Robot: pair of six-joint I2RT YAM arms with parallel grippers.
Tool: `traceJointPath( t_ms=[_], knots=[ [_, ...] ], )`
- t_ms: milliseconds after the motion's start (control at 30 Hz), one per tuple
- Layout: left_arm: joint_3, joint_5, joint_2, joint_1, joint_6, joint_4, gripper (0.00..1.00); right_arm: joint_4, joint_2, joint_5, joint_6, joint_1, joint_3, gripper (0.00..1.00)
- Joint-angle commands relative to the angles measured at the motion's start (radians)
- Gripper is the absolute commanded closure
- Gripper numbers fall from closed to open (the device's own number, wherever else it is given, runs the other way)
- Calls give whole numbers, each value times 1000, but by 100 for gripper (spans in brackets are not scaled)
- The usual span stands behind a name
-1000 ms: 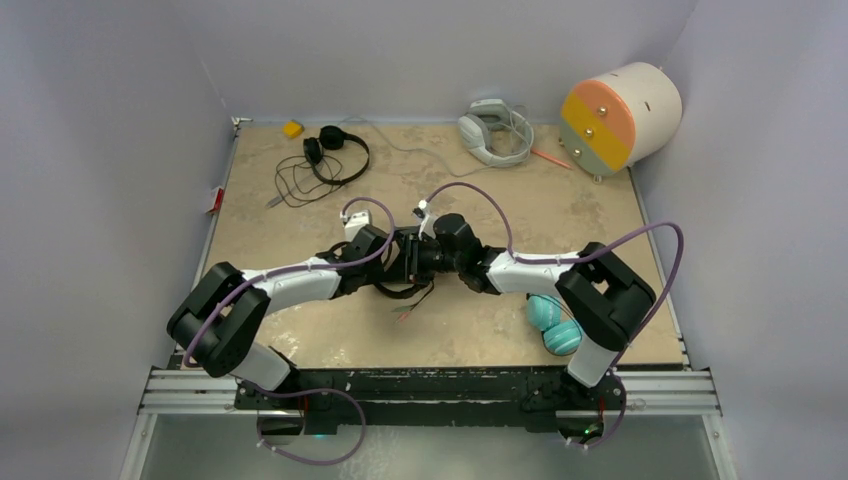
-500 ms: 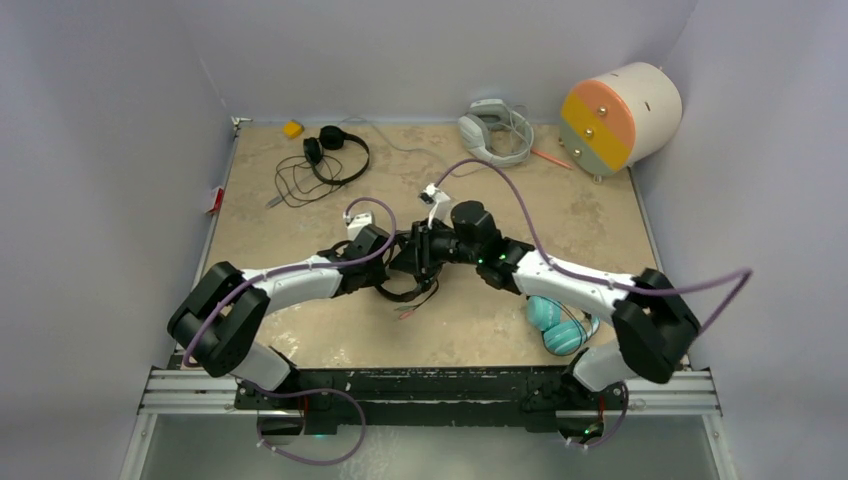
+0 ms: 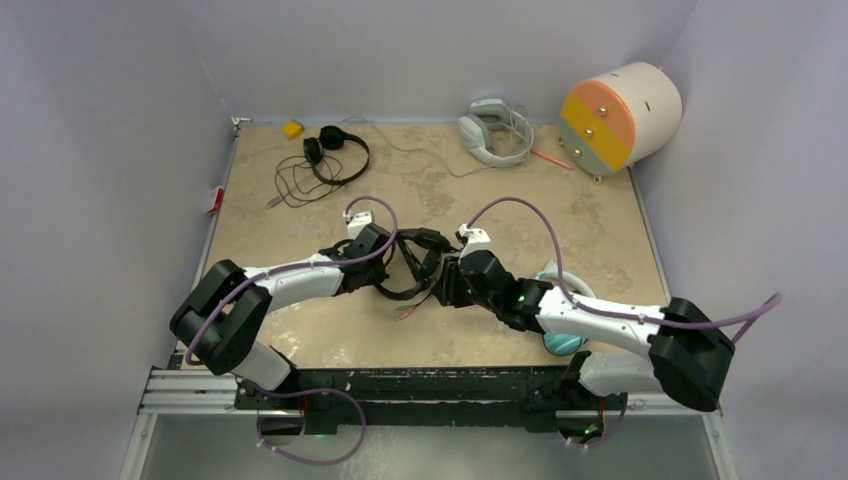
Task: Wrap the headphones
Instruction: Place the headphones at the center of the board.
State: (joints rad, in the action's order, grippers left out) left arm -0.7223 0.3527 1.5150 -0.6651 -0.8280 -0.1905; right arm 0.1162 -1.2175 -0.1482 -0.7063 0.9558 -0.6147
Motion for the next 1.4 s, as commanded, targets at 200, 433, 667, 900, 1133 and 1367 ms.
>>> traceJointPath(
  t_ms=[200, 433, 667, 900, 1133, 1367],
  knots=[
    [-65, 22, 15, -7, -45, 43, 100, -37, -198, -350, -165, 111, -111, 61],
    [-76, 28, 13, -7, -56, 29, 100, -11, -298, -354, -181, 118, -150, 61],
    [-76, 39, 13, -7, -62, 26, 100, -5, -378, -382, -218, 121, -191, 62],
    [-78, 73, 27, -7, -52, 32, 100, -105, -463, -463, -270, 142, -271, 62],
    [-82, 76, 45, -8, -42, 43, 100, -186, -530, -471, -296, 146, -303, 66],
    [-89, 73, 48, -8, -34, 46, 100, -226, -552, -459, -288, 145, -324, 65]
  ],
)
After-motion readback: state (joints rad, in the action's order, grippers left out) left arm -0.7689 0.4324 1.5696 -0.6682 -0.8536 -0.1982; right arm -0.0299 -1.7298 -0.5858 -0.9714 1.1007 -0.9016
